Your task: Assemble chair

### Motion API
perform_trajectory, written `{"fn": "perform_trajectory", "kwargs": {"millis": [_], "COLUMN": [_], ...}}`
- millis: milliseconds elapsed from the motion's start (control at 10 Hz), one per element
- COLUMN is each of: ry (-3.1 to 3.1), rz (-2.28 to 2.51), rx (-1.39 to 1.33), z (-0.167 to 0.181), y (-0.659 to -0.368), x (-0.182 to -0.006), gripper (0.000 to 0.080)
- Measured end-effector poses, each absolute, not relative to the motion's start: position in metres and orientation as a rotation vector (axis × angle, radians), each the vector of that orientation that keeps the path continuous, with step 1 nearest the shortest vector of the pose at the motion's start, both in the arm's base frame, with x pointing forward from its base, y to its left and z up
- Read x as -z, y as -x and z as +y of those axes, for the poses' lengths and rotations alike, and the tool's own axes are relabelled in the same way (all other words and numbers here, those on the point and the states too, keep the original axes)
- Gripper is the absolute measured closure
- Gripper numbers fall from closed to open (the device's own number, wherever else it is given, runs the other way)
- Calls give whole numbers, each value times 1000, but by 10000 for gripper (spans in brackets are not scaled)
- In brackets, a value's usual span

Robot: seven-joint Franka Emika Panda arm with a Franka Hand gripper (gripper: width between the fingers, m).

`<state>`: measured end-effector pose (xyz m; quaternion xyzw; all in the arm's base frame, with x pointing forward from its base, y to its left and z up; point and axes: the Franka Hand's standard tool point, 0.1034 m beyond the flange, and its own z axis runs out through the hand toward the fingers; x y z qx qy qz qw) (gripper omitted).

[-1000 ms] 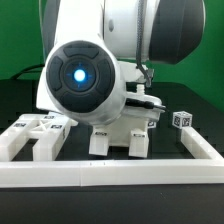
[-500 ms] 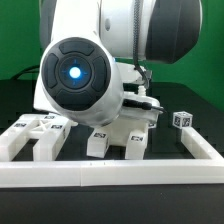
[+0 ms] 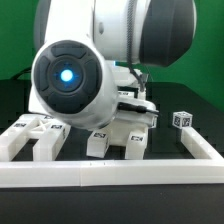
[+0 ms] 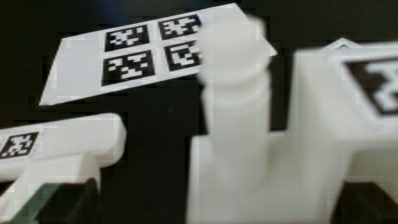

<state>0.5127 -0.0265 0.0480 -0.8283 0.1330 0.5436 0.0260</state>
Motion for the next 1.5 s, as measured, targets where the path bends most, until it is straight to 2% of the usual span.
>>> {"fn": "perform_trajectory", "kwargs": {"millis": [200,600,700,800,900,1000,1300,1500], "ry": [2566,2617,2656,2767,2838,2831,2824,2841], "rz": [423,441,442,436,443,453,460,462], "rx": [-1647,-1552,-1490,-1303,-1143,-1143,-1144,-1106], "z": [-32,-38,-39,-39,-36,-36,-42,-42], "y": [-515,-523,-531,-548,-551,-542,-549,-553], "x": [-57,-55,-52,-48,-51,-56,-62,-60], "gripper": [151,150,150,150,150,150,151,151]}}
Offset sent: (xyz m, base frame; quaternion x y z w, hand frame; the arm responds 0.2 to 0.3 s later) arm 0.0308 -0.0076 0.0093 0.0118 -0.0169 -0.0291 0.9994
